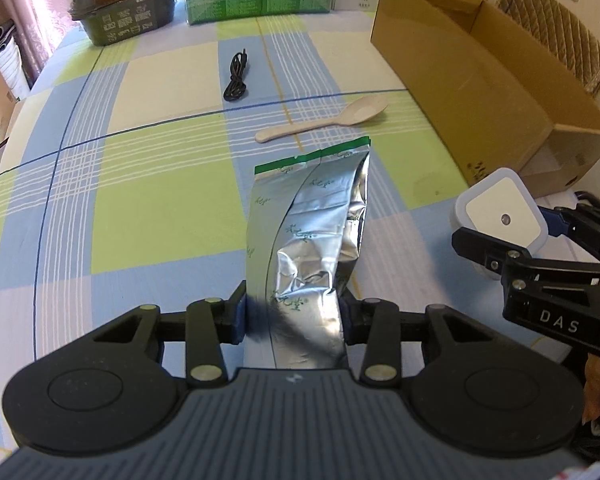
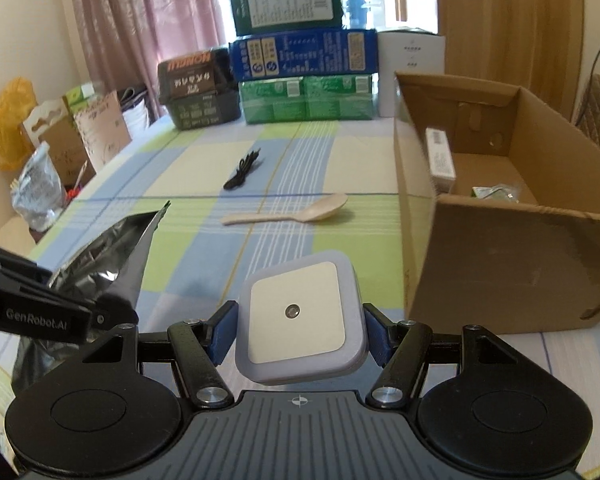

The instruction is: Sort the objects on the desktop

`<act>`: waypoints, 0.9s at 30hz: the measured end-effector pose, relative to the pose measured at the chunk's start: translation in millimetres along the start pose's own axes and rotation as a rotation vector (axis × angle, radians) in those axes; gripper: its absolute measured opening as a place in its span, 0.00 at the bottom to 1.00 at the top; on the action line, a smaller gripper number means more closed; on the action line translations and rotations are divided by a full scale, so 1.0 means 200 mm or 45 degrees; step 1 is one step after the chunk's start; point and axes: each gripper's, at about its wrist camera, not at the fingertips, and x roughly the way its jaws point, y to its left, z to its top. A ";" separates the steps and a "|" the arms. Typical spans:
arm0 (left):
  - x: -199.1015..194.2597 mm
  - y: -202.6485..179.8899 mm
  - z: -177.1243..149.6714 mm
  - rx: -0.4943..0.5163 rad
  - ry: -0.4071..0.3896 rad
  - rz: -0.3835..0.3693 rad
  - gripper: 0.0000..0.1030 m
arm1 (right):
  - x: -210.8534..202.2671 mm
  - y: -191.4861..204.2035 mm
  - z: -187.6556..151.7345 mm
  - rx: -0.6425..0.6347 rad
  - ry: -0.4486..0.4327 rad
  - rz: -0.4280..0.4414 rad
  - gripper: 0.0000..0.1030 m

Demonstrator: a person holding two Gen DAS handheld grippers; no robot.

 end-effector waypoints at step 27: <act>-0.38 -0.25 -0.03 -0.025 -0.164 -0.015 0.35 | -0.37 -0.13 0.13 0.089 -0.137 -0.006 0.60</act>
